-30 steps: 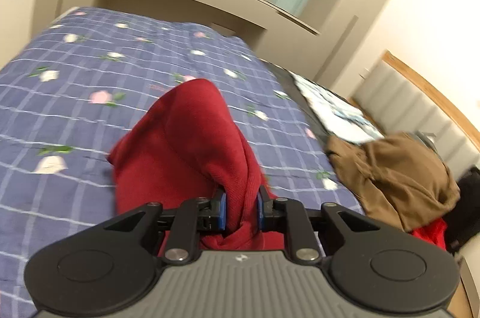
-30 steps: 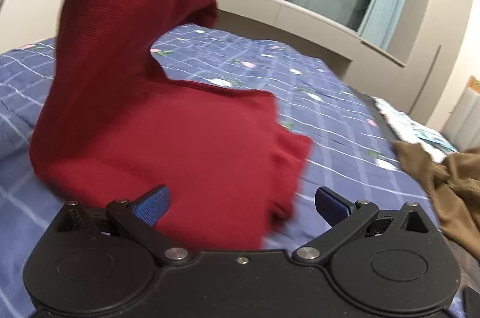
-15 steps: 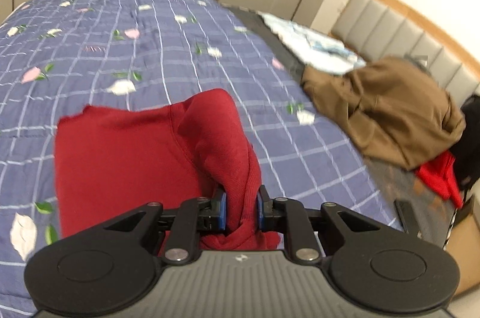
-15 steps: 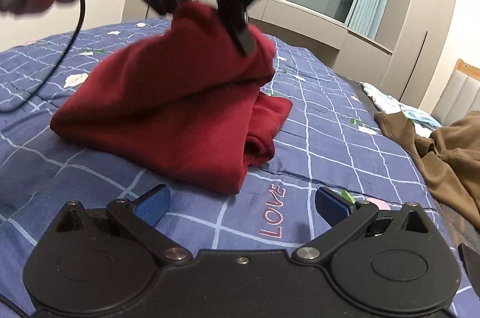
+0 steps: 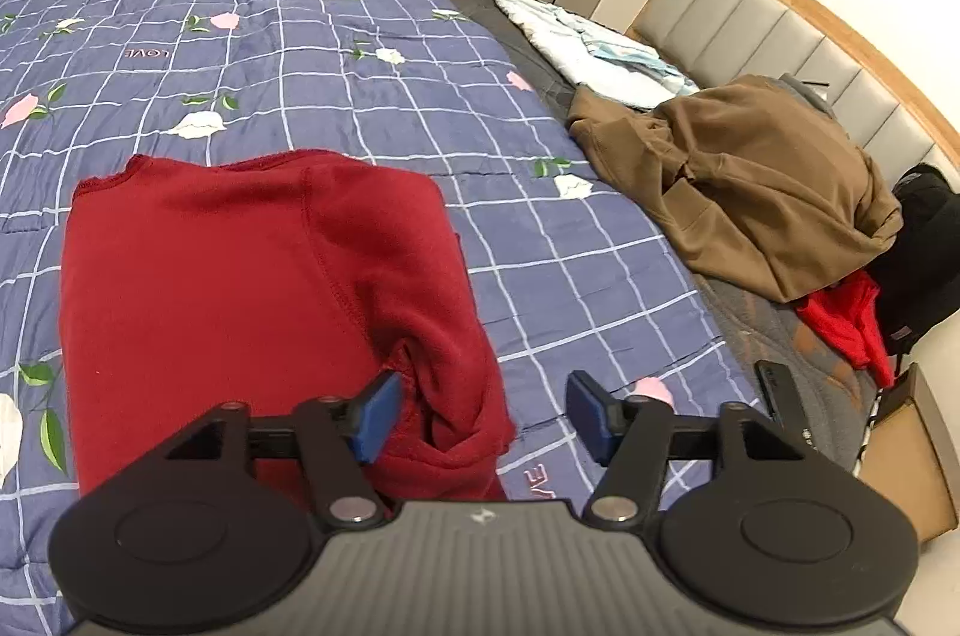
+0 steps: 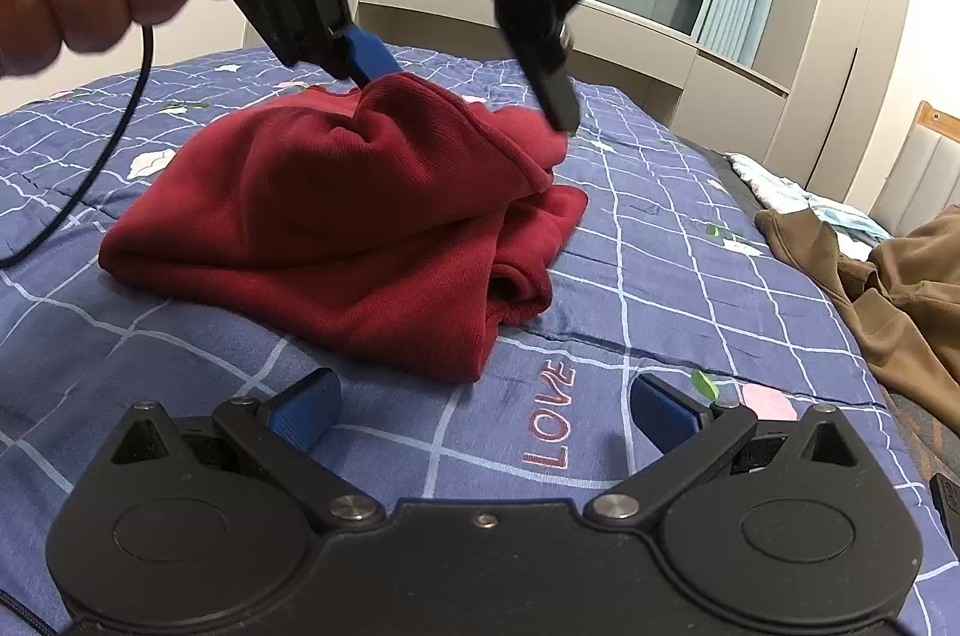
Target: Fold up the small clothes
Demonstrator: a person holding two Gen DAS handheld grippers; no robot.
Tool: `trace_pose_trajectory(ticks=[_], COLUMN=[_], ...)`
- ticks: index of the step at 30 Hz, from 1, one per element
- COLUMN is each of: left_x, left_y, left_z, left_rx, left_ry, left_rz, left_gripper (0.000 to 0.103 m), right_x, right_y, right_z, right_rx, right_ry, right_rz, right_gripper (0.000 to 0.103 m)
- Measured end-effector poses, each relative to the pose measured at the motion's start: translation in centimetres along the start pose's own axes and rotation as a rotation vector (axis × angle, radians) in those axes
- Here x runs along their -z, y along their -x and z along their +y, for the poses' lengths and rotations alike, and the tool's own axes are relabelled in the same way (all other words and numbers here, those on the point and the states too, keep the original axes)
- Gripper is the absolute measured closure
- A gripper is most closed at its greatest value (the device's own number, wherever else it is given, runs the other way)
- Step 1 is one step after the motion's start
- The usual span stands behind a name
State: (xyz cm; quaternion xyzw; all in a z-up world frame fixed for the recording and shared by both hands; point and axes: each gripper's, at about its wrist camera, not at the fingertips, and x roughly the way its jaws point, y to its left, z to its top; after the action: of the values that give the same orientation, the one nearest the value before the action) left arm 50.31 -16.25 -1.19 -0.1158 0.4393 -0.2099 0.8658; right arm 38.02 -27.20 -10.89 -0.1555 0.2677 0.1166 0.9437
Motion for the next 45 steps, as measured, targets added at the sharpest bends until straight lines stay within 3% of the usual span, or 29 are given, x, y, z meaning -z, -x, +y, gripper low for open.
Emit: trace_pose_trajectory(ticks=[3, 7, 11, 15, 21, 24, 29, 32, 34, 35, 39, 42, 45], left_x=[-0.2, -0.1, 0.9, 2.8, 7.3, 9.4, 11.0, 11.5, 11.7, 11.8, 12.0, 12.0, 11.9], left_y=[1.5, 4.0, 6.1, 6.9, 8.1, 8.9, 9.1, 8.6, 8.3, 8.1, 7.6, 7.0, 6.1], left_z=[0.7, 3.2, 6.7, 10.3, 13.4, 13.3, 11.4, 10.0, 9.0, 8.5, 6.8, 5.8, 5.1], left_rx=[-0.022, -0.090, -0.200, -0.279, -0.245, -0.237, -0.288, -0.279, -0.260, -0.259, -0.237, -0.232, -0.260], left_ry=[0.012, 0.063, 0.143, 0.240, 0.336, 0.266, 0.053, -0.044, -0.087, -0.109, -0.202, -0.280, -0.357], left_rz=[-0.040, -0.099, -0.129, -0.109, -0.082, -0.093, -0.097, -0.090, -0.093, -0.094, -0.104, -0.107, -0.089], left_gripper=[0.014, 0.006, 0.004, 0.003, 0.003, 0.003, 0.001, 0.002, 0.021, 0.025, 0.044, 0.047, 0.047], right_x=[0.0, 0.0, 0.0, 0.0, -0.3, -0.4, -1.1, -2.6, -3.9, -4.6, -7.7, -9.5, -10.6], right_y=[0.0, 0.0, 0.0, -0.1, 1.2, 2.4, 4.2, 4.7, 4.7, 4.5, 3.9, 3.1, 1.7], right_z=[0.0, 0.0, 0.0, 0.0, -0.7, -1.8, -3.1, -3.2, -3.0, -2.8, -1.2, -0.1, 0.7], right_rx=[0.000, 0.000, 0.000, 0.005, -0.025, -0.047, -0.048, -0.023, -0.015, -0.022, -0.070, -0.090, -0.088], right_ry=[0.000, -0.001, 0.000, 0.002, -0.039, -0.122, -0.201, -0.218, -0.232, -0.240, -0.200, -0.136, -0.082], right_rz=[0.000, 0.000, 0.000, -0.006, -0.020, -0.012, -0.002, -0.034, -0.059, -0.076, -0.136, -0.147, -0.098], right_gripper=[0.000, 0.000, 0.000, 0.000, 0.001, 0.001, 0.002, 0.008, 0.012, 0.013, 0.029, 0.043, 0.061])
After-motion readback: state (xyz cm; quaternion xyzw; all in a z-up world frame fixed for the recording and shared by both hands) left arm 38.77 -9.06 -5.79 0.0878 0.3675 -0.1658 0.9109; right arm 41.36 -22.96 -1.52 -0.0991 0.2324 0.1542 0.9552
